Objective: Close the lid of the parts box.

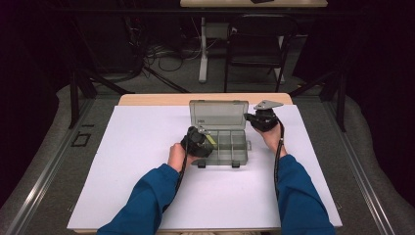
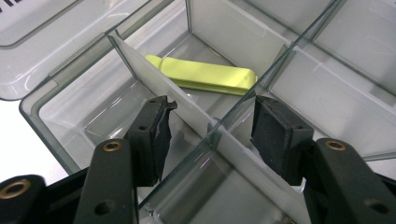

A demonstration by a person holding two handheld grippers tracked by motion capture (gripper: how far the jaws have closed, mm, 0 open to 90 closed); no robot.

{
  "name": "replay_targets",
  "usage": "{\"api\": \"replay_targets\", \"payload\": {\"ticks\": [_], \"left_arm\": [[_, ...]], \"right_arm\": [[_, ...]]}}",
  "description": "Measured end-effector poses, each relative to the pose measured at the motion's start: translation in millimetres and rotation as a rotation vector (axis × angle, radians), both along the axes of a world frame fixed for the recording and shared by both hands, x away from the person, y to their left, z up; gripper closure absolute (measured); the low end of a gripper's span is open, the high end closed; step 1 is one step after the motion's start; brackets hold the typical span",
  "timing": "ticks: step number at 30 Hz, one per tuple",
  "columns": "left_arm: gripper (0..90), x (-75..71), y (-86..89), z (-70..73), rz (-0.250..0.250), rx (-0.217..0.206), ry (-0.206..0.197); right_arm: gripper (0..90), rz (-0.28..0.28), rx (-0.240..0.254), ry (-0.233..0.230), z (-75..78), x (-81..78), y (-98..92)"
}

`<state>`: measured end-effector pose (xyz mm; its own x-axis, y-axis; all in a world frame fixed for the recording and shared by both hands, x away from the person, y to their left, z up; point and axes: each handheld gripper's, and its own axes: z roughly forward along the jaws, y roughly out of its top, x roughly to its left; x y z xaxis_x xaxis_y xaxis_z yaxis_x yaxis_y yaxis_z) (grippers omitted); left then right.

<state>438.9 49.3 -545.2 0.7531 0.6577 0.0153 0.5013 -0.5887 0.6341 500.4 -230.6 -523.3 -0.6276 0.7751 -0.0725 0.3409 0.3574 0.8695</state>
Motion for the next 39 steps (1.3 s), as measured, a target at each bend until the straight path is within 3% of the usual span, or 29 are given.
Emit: {"api": "replay_targets", "payload": {"ticks": [3, 6, 13, 16, 23, 25, 31, 35, 39], "left_arm": [[38.8, -1.1, 0.7, 3.6, -0.002, -0.013, -0.019], [26.4, -4.0, 2.7, 11.2, -0.004, -0.031, -0.046], [5.2, -9.3, 18.7, 39.9, 0.026, -0.060, -0.138], [0.1, -7.0, 28.5, 53.7, 0.052, -0.066, -0.176], [0.3, 10.9, 46.1, 86.6, 0.101, -0.055, -0.242], [8.0, 16.3, 47.6, 94.7, 0.113, -0.042, -0.268], [33.7, 29.0, 44.4, 112.3, 0.083, -0.019, -0.302], [51.7, 34.2, 40.8, 114.8, 0.048, 0.000, -0.311], [62.5, 37.3, 41.2, 112.8, 0.041, 0.006, -0.315]], "right_arm": [[90.0, -0.001, 0.001, 0.003, 0.0, -0.1, 0.3], [90.0, 0.001, 0.002, 0.004, -0.1, -0.1, 0.0], [90.0, 0.005, 0.001, 0.002, 0.1, -2.4, -0.2], [90.0, 0.005, 0.000, 0.001, 0.2, -2.9, -0.1], [90.0, 0.004, -0.002, 0.000, 0.2, -3.0, 0.2], [90.0, 0.003, -0.003, -0.001, 0.2, -3.1, 0.4], [90.0, 0.002, -0.005, -0.002, 0.3, -3.6, 0.5], [90.0, 0.005, -0.010, -0.005, 0.5, -3.9, 0.4], [90.0, 0.007, -0.010, -0.007, 0.4, -4.2, 0.4]]}}
